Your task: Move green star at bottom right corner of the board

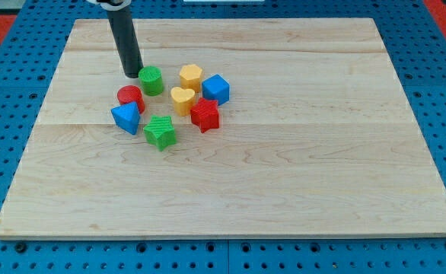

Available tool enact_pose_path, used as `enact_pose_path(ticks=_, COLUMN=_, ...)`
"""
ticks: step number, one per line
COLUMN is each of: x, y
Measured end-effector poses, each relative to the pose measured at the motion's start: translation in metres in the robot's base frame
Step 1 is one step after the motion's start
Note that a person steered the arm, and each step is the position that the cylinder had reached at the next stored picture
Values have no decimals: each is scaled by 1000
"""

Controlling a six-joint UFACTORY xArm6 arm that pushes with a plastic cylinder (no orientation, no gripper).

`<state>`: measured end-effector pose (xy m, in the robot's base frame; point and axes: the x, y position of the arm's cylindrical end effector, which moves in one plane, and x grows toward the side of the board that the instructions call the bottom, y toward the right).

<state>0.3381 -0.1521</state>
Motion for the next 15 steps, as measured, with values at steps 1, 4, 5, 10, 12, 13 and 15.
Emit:
enact_pose_path(ticks=1, x=26, y=-17)
enact_pose_path(ticks=4, x=124, y=33)
enact_pose_path(ticks=5, x=146, y=17)
enact_pose_path(ticks=10, x=192, y=207)
enact_pose_path(ticks=12, x=174, y=206)
enact_pose_path(ticks=13, x=174, y=258)
enact_pose_path(ticks=15, x=175, y=266)
